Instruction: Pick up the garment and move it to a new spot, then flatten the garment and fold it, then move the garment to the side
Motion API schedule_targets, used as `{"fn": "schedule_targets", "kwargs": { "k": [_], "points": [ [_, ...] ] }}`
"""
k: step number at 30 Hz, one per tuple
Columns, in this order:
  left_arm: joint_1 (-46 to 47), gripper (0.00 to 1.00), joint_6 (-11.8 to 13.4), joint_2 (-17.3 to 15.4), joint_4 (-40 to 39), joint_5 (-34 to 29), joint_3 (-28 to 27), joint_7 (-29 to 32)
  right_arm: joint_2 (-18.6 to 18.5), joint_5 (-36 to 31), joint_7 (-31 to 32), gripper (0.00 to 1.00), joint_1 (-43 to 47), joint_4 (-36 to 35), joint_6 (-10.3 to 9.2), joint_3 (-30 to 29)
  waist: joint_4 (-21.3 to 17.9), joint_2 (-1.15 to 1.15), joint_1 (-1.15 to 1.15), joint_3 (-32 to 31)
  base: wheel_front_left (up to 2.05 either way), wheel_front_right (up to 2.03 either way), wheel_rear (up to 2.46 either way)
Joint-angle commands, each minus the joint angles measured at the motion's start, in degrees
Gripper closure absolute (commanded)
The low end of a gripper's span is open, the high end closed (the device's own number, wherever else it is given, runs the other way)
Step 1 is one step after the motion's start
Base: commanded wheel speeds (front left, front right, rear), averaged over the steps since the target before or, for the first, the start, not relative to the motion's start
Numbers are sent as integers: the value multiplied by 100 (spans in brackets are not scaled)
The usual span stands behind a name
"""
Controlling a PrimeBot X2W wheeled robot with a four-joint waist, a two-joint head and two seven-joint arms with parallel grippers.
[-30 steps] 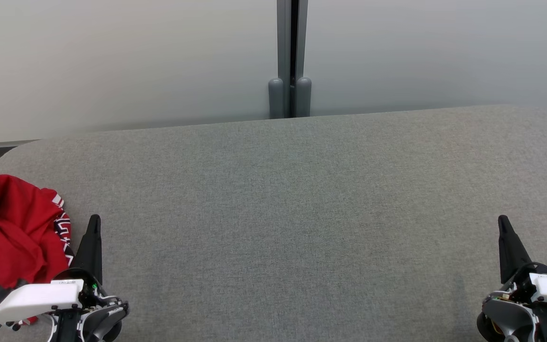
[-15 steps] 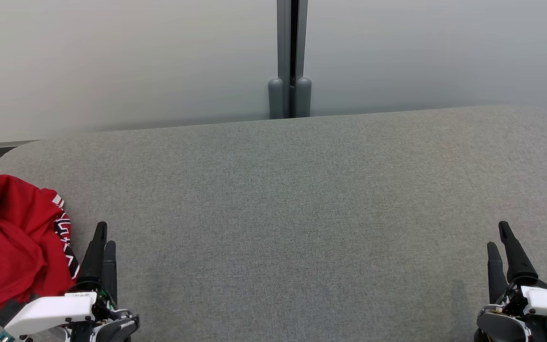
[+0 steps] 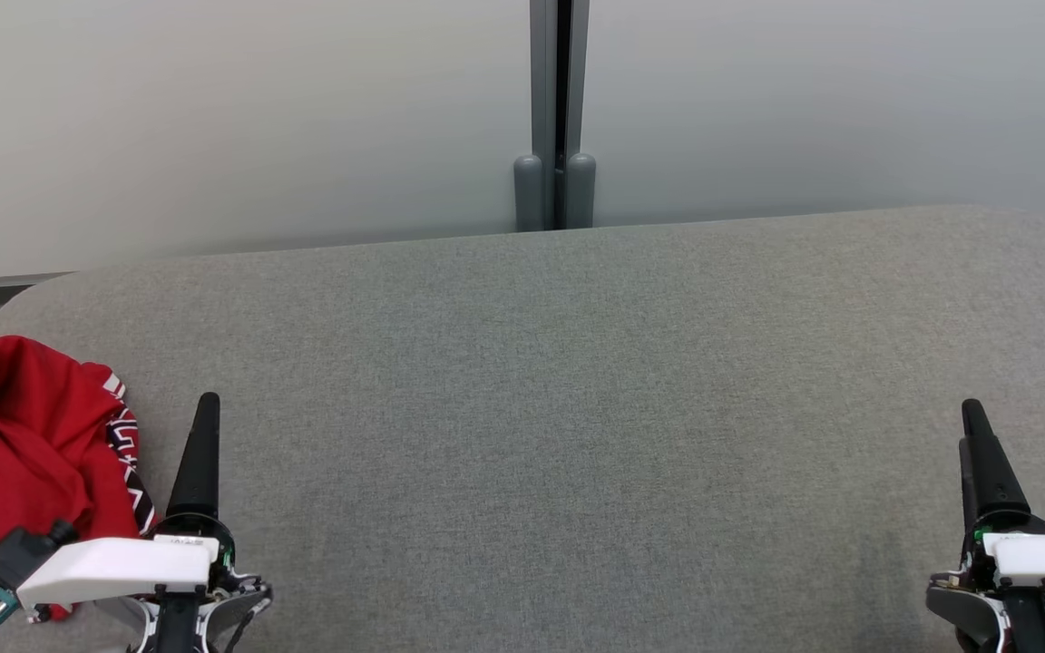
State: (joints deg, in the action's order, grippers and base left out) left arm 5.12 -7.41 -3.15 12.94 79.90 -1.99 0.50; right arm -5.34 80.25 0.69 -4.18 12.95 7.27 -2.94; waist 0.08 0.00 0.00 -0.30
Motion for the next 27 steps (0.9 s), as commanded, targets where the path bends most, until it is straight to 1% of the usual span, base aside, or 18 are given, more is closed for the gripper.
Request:
{"fn": "schedule_targets", "kwargs": {
  "k": [1,14,15,16,27],
  "points": [
    [184,0,-3,-71,-150,-265,34,-49,-98,-244,-69,0,-171,-141,10,21,1,0,0,-4,0,0,0],
    [84,0,-4,-136,-302,-1853,184,-335,-242,-1949,-357,0,-109,-276,14,255,-2,0,0,-57,0,0,0],
    [59,0,1,-153,-307,-2109,193,-376,-266,-2206,-394,0,-96,-273,14,317,-4,0,0,-67,0,0,0],
    [49,0,8,-161,-309,-2238,198,-395,-280,-2339,-405,0,-89,-267,15,346,-5,0,0,-73,0,0,0],
    [-69,0,102,-253,-321,-3457,259,-604,-325,-3571,-508,0,-20,-297,18,600,-9,0,0,-137,0,0,0]
  ]
}}
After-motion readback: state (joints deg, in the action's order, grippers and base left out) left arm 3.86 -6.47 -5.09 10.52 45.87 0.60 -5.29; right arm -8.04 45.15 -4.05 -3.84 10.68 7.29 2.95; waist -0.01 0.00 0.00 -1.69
